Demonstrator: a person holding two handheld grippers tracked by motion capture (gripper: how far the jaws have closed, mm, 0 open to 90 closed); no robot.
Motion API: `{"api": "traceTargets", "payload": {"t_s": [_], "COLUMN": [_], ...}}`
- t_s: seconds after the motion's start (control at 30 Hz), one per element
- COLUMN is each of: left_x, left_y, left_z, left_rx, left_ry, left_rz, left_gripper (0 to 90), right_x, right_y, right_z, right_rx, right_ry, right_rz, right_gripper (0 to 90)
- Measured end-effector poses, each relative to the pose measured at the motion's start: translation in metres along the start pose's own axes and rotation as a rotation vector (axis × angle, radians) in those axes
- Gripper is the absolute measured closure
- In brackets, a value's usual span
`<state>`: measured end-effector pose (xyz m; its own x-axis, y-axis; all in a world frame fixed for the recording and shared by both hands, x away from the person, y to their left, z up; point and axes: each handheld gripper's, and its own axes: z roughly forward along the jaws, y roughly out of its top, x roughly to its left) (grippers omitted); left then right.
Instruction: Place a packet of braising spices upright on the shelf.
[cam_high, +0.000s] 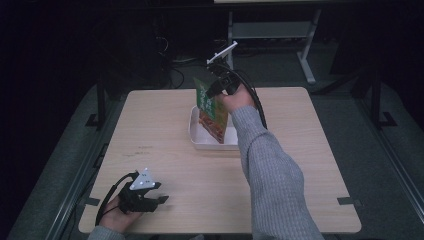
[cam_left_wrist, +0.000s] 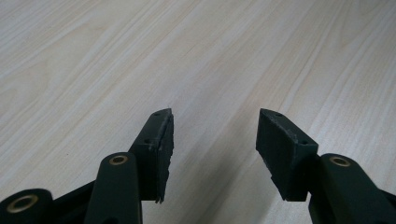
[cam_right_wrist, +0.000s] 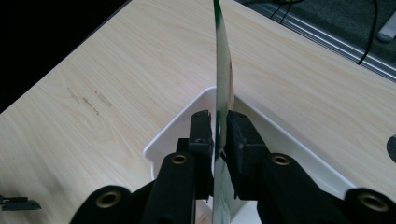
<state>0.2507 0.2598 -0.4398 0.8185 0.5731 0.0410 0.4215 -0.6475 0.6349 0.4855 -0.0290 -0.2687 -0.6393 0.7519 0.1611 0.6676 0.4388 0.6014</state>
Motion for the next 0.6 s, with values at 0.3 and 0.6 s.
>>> {"api": "traceTargets", "payload": {"t_s": [0.3, 0.6], "left_x": [0.0, 0.0], "left_y": [0.0, 0.0], "left_z": [0.0, 0.0], "left_rx": [-0.002, -0.002], "left_ry": [0.003, 0.005], "left_rz": [-0.003, -0.006], "left_gripper": [45.5, 45.0], "right_x": [-0.002, -0.008], "right_y": [-0.002, -0.011], "right_z": [-0.006, -0.015], "right_rx": [-0.002, -0.012], "right_ry": [0.002, 0.015], "right_rz": [0.003, 0.009], "right_gripper": [69.9, 63.3]}}
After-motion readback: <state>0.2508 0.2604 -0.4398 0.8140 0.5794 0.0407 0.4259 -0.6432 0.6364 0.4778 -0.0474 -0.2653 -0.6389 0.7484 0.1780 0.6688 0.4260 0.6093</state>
